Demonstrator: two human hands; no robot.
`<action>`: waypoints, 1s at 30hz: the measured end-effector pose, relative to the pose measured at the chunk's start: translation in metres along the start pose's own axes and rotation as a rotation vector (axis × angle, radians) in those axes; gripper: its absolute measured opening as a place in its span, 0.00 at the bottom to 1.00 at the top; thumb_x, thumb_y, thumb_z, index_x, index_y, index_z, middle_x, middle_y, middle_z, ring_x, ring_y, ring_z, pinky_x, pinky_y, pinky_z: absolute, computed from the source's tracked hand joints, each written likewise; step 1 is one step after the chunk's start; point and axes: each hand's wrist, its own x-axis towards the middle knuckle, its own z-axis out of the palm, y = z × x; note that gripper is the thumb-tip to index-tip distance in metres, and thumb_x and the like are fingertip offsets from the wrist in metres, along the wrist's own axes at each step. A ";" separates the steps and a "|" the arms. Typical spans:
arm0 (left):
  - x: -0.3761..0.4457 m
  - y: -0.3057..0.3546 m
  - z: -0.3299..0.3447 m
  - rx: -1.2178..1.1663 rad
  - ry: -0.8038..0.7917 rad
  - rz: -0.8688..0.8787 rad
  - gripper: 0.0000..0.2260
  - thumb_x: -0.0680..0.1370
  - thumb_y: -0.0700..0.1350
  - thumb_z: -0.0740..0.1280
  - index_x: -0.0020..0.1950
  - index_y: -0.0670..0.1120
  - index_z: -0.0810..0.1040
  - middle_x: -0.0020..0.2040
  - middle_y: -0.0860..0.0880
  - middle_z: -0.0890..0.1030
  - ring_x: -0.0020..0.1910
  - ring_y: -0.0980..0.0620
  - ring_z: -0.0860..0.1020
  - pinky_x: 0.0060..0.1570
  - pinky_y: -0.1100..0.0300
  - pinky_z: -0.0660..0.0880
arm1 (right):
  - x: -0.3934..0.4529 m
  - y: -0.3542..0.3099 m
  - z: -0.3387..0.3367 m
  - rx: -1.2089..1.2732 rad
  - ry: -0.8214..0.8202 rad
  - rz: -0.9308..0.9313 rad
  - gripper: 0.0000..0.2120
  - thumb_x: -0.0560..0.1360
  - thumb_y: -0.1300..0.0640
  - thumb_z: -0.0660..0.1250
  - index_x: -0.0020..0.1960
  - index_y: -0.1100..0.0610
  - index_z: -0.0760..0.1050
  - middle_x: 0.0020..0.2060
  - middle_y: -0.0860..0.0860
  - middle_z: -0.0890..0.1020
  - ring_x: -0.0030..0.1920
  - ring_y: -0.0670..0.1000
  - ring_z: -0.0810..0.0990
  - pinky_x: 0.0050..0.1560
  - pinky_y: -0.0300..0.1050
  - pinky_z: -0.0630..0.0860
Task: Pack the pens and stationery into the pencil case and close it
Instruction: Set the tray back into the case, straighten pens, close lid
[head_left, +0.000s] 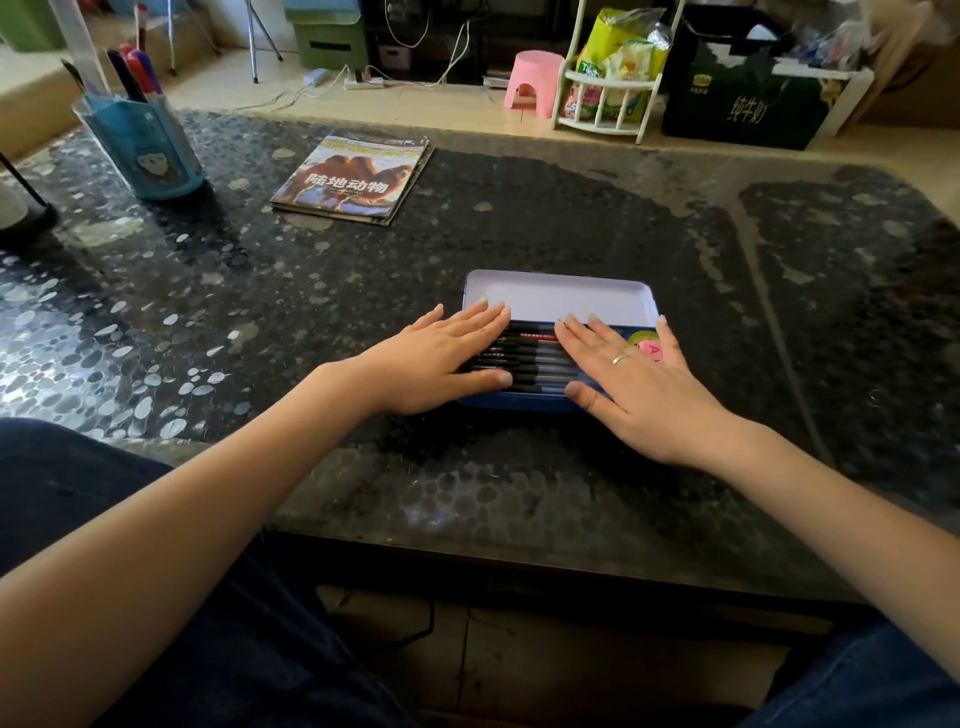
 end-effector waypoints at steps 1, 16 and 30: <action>0.000 0.000 0.001 0.023 0.000 0.004 0.34 0.76 0.64 0.48 0.77 0.51 0.39 0.78 0.53 0.42 0.75 0.60 0.39 0.74 0.55 0.37 | 0.000 0.000 0.000 0.005 0.003 -0.005 0.29 0.79 0.38 0.42 0.76 0.44 0.36 0.76 0.40 0.42 0.73 0.38 0.37 0.71 0.62 0.34; 0.002 0.002 -0.002 -0.262 0.005 -0.027 0.32 0.78 0.61 0.51 0.77 0.52 0.42 0.78 0.55 0.42 0.74 0.63 0.40 0.75 0.56 0.40 | 0.009 0.032 -0.010 0.477 0.090 0.178 0.27 0.79 0.41 0.41 0.77 0.45 0.45 0.76 0.43 0.51 0.76 0.46 0.48 0.74 0.54 0.41; 0.007 -0.009 0.009 -0.408 0.064 -0.133 0.52 0.63 0.62 0.74 0.77 0.54 0.46 0.78 0.51 0.49 0.76 0.53 0.51 0.74 0.57 0.52 | 0.016 0.060 0.004 0.918 0.095 0.465 0.29 0.80 0.44 0.56 0.77 0.50 0.52 0.75 0.48 0.60 0.72 0.51 0.64 0.68 0.42 0.58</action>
